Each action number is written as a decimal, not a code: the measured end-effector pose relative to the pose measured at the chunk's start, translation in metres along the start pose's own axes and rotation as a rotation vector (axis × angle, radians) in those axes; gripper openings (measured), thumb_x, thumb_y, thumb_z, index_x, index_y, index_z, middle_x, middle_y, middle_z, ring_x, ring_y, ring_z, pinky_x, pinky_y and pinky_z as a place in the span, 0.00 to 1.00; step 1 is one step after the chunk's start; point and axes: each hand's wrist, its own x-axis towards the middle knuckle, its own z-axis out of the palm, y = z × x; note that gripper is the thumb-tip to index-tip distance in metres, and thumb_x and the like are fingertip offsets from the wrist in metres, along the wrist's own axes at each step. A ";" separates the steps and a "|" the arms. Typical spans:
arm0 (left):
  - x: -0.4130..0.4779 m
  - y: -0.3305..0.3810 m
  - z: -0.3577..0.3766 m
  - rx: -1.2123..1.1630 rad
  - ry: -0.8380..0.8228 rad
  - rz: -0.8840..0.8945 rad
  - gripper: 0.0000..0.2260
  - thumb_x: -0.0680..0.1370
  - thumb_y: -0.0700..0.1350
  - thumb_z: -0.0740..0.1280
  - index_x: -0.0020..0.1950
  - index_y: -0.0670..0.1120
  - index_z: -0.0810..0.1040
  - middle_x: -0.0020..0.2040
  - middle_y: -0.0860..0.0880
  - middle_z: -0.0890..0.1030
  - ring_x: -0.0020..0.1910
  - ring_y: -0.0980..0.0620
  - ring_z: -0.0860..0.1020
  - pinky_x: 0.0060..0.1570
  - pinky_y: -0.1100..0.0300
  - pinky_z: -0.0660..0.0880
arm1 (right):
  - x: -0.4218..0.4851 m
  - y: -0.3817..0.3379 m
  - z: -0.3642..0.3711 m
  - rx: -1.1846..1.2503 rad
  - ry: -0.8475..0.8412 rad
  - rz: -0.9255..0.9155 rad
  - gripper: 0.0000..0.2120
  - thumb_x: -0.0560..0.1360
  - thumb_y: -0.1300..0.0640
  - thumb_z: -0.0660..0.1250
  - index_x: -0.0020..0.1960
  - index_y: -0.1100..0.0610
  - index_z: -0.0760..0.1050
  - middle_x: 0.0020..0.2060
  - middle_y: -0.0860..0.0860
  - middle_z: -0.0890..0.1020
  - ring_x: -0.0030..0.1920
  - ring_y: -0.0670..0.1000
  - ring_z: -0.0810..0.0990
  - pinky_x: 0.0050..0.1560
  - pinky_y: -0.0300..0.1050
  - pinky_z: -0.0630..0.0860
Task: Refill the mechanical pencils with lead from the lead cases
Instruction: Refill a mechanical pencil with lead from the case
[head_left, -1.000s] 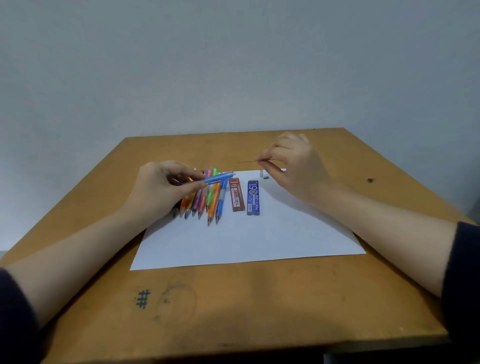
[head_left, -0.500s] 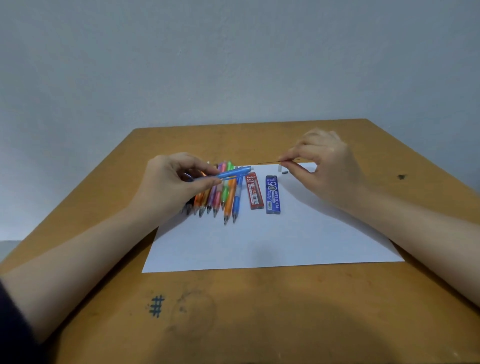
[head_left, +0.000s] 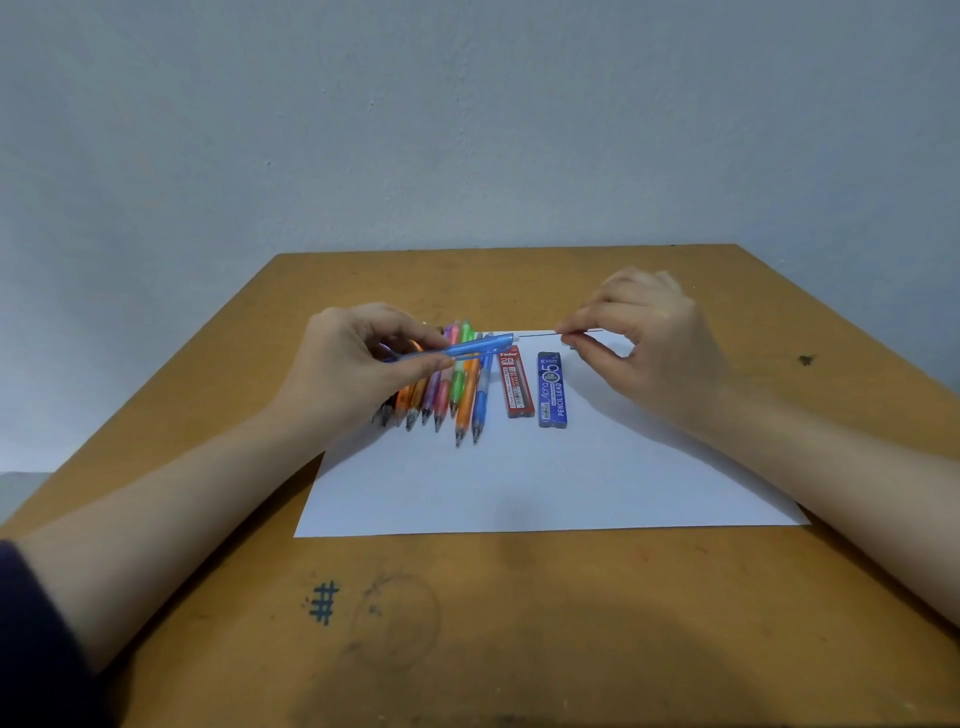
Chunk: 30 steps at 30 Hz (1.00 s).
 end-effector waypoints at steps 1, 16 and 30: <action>0.000 0.000 0.000 0.000 0.001 -0.001 0.10 0.67 0.55 0.69 0.46 0.56 0.80 0.45 0.57 0.81 0.45 0.55 0.80 0.43 0.56 0.80 | 0.000 0.000 0.000 0.004 -0.001 -0.002 0.05 0.72 0.58 0.69 0.42 0.56 0.83 0.35 0.50 0.81 0.41 0.51 0.76 0.41 0.50 0.68; -0.001 -0.002 0.000 -0.006 -0.002 0.014 0.11 0.68 0.55 0.69 0.47 0.54 0.81 0.46 0.56 0.82 0.45 0.55 0.80 0.42 0.59 0.79 | 0.001 -0.005 -0.003 -0.013 0.011 0.004 0.05 0.72 0.58 0.69 0.42 0.56 0.83 0.35 0.51 0.81 0.40 0.54 0.78 0.41 0.50 0.68; -0.002 0.000 0.001 0.000 0.001 0.065 0.09 0.68 0.52 0.71 0.47 0.52 0.82 0.46 0.54 0.82 0.44 0.53 0.81 0.43 0.53 0.80 | 0.000 -0.008 -0.001 -0.010 0.008 -0.008 0.03 0.71 0.59 0.70 0.42 0.56 0.83 0.36 0.50 0.82 0.40 0.53 0.78 0.43 0.49 0.69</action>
